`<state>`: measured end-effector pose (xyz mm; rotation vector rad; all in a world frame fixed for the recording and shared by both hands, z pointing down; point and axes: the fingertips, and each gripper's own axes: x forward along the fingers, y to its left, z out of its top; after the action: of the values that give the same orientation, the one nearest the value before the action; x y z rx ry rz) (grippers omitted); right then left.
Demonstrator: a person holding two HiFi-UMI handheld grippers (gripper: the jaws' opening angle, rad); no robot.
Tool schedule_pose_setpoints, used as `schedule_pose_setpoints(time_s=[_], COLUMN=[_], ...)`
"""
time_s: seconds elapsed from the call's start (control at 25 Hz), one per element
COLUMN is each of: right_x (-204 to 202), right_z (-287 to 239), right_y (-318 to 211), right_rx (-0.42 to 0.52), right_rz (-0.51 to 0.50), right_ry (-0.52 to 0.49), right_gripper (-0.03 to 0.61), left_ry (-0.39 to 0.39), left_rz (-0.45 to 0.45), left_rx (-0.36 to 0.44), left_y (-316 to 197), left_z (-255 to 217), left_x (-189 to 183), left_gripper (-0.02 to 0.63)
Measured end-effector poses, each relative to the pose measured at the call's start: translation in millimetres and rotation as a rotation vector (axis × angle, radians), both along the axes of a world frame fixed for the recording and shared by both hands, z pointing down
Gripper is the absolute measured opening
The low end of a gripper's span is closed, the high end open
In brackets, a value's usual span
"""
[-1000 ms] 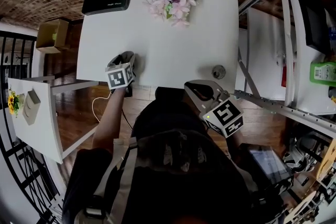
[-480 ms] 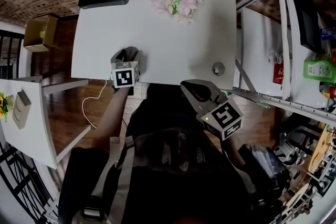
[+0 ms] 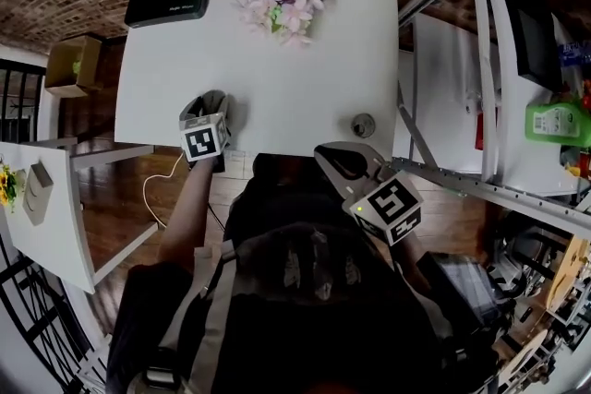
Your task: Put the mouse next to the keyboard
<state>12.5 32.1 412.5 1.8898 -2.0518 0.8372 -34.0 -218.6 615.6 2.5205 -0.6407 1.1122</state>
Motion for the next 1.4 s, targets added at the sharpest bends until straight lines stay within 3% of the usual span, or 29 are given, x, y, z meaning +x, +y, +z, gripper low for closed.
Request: schedule_pose_setpoints(time_s=[0.44,1.4], right_x=[27.9,36.3], right_z=[3.1,9.3], right_y=[31.1,66.3], right_rx=[0.023,0.031], right_rz=[-0.014,0.021], right_ry=[-0.023,-0.03], right_gripper=[0.005,0.005], left_ry=[-0.014,-0.023], left_rz=[-0.003,0.049], left_rx=[-0.009,-0.021], left_y=[37.0,78.5], left_z=[1.3,1.4], left_x=[19.9,41.4], left_gripper=[0.267,0.267])
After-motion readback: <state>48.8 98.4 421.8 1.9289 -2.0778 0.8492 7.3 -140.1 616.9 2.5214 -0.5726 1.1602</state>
